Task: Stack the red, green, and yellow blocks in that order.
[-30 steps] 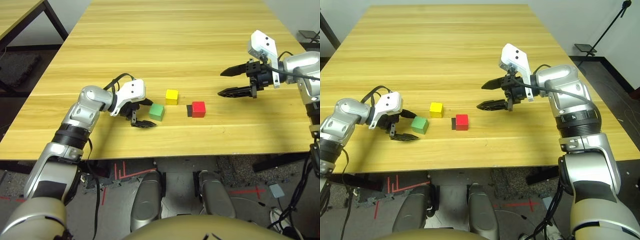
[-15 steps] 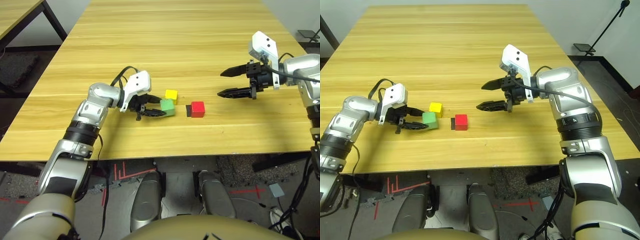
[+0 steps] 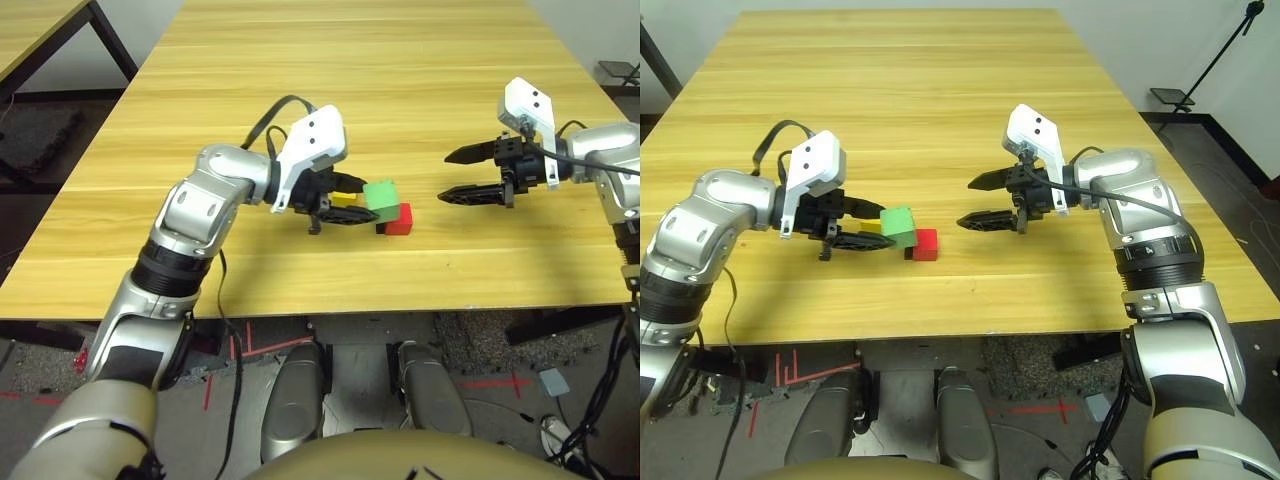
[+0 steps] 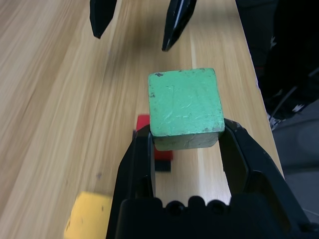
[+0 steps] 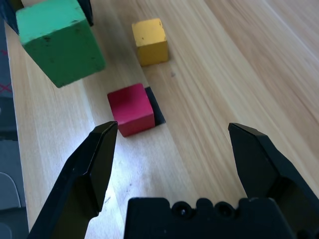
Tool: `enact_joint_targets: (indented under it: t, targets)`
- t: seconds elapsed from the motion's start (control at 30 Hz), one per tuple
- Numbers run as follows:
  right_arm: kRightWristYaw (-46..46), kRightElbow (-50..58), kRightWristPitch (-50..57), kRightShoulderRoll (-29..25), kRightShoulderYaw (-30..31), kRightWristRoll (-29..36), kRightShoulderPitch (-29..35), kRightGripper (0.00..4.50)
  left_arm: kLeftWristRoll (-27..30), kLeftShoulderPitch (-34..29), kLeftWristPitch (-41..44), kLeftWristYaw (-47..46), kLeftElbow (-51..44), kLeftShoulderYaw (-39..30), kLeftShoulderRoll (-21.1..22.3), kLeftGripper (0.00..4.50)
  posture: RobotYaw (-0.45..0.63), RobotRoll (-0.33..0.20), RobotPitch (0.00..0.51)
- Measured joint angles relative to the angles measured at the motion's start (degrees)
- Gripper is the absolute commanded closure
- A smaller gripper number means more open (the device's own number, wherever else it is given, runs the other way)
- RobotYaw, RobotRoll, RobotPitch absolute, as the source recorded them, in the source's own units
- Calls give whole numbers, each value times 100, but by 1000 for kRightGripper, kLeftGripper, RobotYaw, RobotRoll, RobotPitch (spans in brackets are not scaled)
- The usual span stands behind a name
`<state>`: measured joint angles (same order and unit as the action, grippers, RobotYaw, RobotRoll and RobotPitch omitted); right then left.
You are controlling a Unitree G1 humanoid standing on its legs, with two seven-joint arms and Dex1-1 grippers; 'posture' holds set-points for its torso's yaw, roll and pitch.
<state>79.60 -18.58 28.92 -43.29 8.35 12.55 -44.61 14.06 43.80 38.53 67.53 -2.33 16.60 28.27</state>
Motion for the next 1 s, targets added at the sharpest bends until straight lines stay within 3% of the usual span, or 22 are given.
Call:
enact_joint_targets:
  t: [0.23, 0.47, 1.0]
  targets:
    - [669, 110, -358, -424, -32, 205, 371, 0, -231, 516, -717, 12, 1347, 264, -506, 2527, 212, -108, 128]
    - [614, 291, -311, -462, -91, 238, 462, 0, -453, 700, -1335, 107, 2251, 344, -756, 2527, 196, -105, 132]
    - [437, 356, -143, -452, -114, 408, 469, 0, -679, 408, -1659, 383, 2285, 440, -671, 2527, 187, -106, 144]
